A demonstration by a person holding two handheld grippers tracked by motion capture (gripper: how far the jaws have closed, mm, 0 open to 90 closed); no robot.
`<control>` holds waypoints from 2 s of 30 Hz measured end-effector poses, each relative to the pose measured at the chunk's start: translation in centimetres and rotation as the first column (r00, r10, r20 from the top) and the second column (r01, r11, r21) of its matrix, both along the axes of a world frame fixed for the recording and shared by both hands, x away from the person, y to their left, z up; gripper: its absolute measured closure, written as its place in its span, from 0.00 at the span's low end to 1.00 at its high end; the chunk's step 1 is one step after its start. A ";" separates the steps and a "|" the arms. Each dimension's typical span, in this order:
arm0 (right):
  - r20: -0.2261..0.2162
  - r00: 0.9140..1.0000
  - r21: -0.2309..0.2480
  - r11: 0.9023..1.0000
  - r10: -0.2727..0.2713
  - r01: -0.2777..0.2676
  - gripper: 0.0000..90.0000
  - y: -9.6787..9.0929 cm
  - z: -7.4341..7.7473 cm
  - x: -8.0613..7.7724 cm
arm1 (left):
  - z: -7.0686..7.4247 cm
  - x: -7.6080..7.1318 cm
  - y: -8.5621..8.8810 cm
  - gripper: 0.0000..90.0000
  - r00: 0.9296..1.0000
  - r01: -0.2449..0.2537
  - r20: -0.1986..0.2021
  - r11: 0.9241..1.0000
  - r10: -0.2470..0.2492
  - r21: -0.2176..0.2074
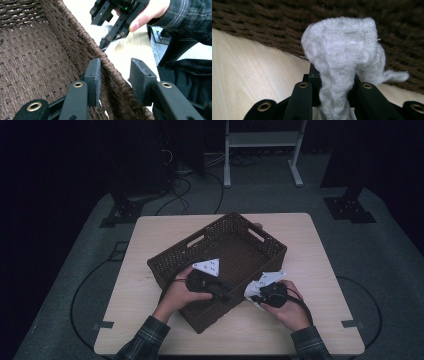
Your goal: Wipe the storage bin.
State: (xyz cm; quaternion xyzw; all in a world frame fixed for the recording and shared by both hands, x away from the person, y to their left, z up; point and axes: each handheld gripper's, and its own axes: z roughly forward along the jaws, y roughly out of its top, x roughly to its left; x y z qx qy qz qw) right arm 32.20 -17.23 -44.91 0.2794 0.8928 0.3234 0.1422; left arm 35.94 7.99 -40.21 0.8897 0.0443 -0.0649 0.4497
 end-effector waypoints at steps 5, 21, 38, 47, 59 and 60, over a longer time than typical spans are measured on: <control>0.036 0.999 0.033 0.999 0.003 -0.004 0.82 -0.1 1.3 -0.5 | 0.0 0.0 0.0 0.67 1.000 0.000 0.000 1.000 0.000 0.000; 0.117 0.993 0.124 0.992 0.012 -0.026 0.82 -0.5 4.2 -1.6 | 0.0 0.0 0.0 0.67 1.000 -0.002 -0.002 1.000 0.002 0.000; 0.081 0.996 0.145 0.988 0.036 -0.047 0.82 0.1 3.5 -1.4 | 0.0 0.0 0.0 0.67 1.000 -0.002 -0.002 1.000 0.002 0.000; 0.033 0.999 0.129 0.991 0.042 -0.046 0.82 0.2 2.1 -0.9 | 0.0 0.0 0.0 0.67 1.000 -0.001 0.001 1.000 0.001 0.001; -0.017 0.998 0.082 0.995 0.057 -0.055 0.82 0.7 0.3 -0.5 | 0.0 -0.1 0.0 0.67 1.000 -0.003 -0.002 1.000 0.003 0.000; -0.027 0.998 0.079 0.995 0.057 -0.054 0.82 0.8 0.1 -0.6 | 0.0 -0.1 0.0 0.67 1.000 -0.003 -0.001 1.000 0.003 0.000</control>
